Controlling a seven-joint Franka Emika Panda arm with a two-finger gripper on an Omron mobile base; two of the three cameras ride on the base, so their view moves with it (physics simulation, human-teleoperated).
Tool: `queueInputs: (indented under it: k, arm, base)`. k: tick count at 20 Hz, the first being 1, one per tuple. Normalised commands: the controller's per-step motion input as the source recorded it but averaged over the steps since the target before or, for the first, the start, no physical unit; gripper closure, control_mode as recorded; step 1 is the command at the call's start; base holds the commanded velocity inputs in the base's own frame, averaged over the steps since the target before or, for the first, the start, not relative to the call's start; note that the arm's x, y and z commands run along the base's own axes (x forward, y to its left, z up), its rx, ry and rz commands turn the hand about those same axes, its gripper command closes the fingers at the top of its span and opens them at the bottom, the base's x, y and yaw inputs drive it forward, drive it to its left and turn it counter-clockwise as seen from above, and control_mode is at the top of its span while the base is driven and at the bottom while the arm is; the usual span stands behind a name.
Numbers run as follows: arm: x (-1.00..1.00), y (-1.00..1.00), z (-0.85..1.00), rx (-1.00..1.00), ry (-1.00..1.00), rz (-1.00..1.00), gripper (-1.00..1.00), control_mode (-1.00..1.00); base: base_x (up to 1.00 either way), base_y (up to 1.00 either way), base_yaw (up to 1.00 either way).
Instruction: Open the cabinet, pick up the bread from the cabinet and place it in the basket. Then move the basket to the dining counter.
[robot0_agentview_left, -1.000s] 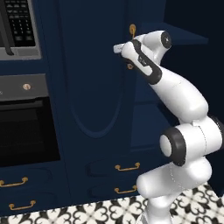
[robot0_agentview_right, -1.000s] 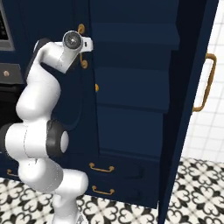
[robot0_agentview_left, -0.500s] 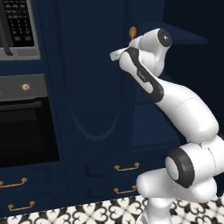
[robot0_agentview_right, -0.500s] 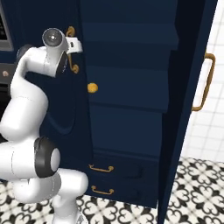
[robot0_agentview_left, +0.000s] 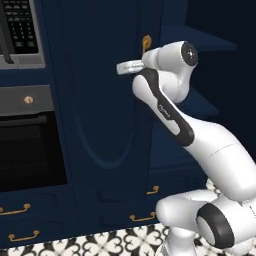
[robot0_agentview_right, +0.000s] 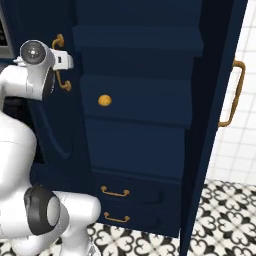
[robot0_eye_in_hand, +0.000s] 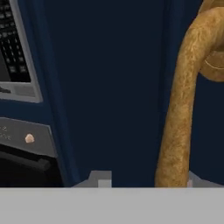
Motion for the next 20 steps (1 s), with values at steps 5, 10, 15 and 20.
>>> queueInputs:
  k: [5,10,15,20]
  arm:
    - [-1.0,1.0,0.0,0.12,0.0,-0.03,1.0,-1.0]
    - [-1.0,1.0,0.0,0.04,0.01,-0.03,1.0,-1.0]
    - [-1.0,-0.02,0.22,0.0,0.01,-0.08,1.0,-1.0]
    - [-1.0,-1.0,0.3,0.21,-0.22,-0.04,1.0,-1.0]
  base:
    - [0.0,0.0,0.0]
    - [0.0,0.0,0.0]
    - [0.0,0.0,0.0]
    - [0.0,0.0,0.0]
